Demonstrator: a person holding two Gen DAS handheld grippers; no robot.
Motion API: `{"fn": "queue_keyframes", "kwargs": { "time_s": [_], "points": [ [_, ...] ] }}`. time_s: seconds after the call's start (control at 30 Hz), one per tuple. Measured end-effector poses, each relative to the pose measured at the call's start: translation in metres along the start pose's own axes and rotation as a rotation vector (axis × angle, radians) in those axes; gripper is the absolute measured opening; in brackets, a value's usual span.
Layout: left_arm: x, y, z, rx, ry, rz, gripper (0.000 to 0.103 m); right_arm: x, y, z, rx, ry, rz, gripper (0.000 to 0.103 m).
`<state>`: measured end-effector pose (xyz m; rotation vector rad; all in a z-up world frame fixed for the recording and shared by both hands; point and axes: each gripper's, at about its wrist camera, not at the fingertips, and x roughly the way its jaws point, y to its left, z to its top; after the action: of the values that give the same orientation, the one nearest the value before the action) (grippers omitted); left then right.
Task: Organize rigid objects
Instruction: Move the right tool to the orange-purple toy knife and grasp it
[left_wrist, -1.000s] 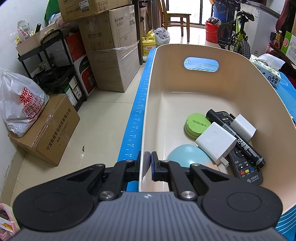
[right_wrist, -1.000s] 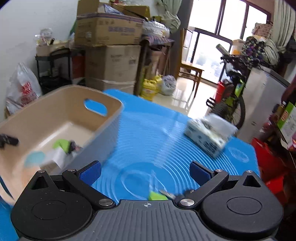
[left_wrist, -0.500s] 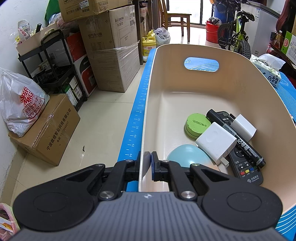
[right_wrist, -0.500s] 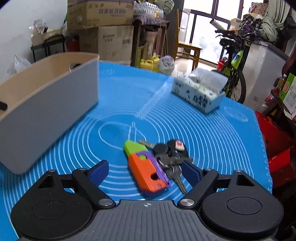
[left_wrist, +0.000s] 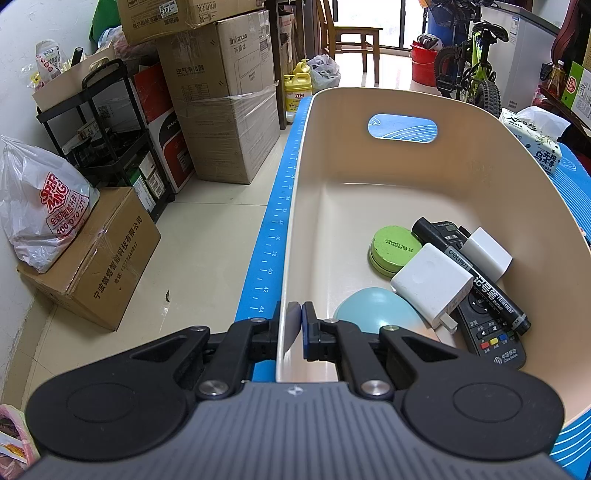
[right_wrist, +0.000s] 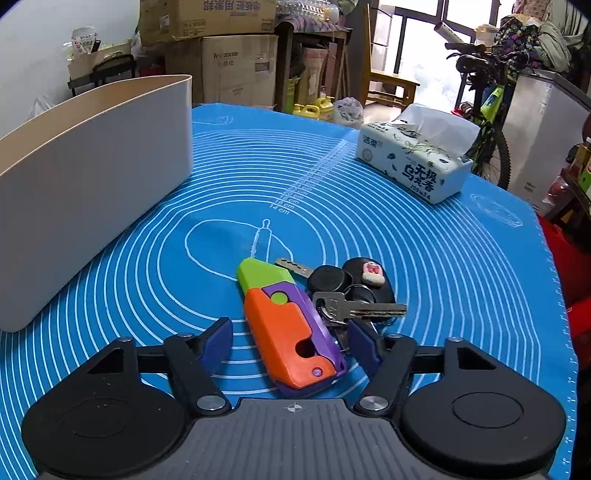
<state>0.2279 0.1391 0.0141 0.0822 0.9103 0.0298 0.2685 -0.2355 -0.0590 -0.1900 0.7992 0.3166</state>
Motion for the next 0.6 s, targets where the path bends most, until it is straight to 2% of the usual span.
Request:
{"fn": "queue_keyframes", "kwargs": {
  "time_s": [0.07,0.2,0.6],
  "points": [
    [0.0,0.0,0.0,0.0,0.0,0.0,0.009,0.001,0.002,0.001,-0.009,0.004,0.006,0.061],
    [0.0,0.0,0.0,0.0,0.0,0.0,0.009,0.0,0.006,0.001,-0.043,0.009,-0.004,0.055],
    [0.0,0.0,0.0,0.0,0.0,0.0,0.009,-0.006,0.021,-0.002,-0.095,0.005,-0.016,0.05]
  ]
}}
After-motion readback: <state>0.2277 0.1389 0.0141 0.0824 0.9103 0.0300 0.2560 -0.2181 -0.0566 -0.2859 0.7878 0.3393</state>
